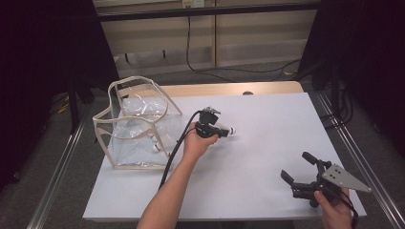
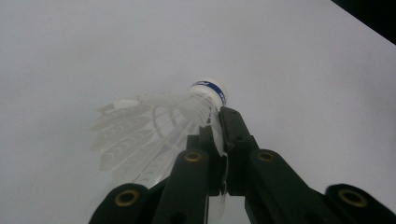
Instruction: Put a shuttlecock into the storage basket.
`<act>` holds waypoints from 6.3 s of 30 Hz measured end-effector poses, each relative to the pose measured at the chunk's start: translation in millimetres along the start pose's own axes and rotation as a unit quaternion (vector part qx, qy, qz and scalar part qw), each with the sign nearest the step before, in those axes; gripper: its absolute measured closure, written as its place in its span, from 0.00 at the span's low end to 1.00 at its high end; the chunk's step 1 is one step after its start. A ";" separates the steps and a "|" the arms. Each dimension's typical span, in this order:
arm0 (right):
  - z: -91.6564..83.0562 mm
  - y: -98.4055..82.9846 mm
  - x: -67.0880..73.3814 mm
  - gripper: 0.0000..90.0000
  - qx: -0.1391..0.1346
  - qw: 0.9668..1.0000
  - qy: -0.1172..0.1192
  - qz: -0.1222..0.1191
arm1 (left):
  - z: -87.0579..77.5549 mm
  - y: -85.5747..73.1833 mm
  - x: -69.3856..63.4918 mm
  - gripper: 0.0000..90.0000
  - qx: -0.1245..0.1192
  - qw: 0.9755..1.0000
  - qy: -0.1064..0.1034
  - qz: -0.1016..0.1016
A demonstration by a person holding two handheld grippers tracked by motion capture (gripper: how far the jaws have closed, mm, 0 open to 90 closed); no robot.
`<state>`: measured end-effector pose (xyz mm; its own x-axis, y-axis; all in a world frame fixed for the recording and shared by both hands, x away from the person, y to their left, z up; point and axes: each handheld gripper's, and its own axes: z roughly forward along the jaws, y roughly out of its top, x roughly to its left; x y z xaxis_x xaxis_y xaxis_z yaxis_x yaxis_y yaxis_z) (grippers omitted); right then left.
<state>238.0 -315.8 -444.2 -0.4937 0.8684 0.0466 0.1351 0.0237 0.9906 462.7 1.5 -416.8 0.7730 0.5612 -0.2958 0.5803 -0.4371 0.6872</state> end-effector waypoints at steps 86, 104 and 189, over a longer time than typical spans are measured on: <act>1.7 0.4 2.5 0.01 0.000 1.000 0.004 -0.004 | -108.1 51.3 -26.0 0.99 0.043 0.999 -0.020 -0.001; 2.2 0.3 3.1 0.01 0.000 1.000 0.004 -0.003 | -124.9 62.8 -27.3 0.99 0.041 0.999 -0.010 -0.001; 2.6 0.4 4.1 0.01 0.002 1.000 0.005 -0.007 | -213.0 80.4 -4.2 0.99 0.030 0.999 0.031 -0.008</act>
<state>238.2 -310.9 -443.9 -0.5049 0.8625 0.0342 0.1321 0.0381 0.9905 451.5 113.7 -219.0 0.7473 0.6102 -0.2632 0.6082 -0.4686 0.6407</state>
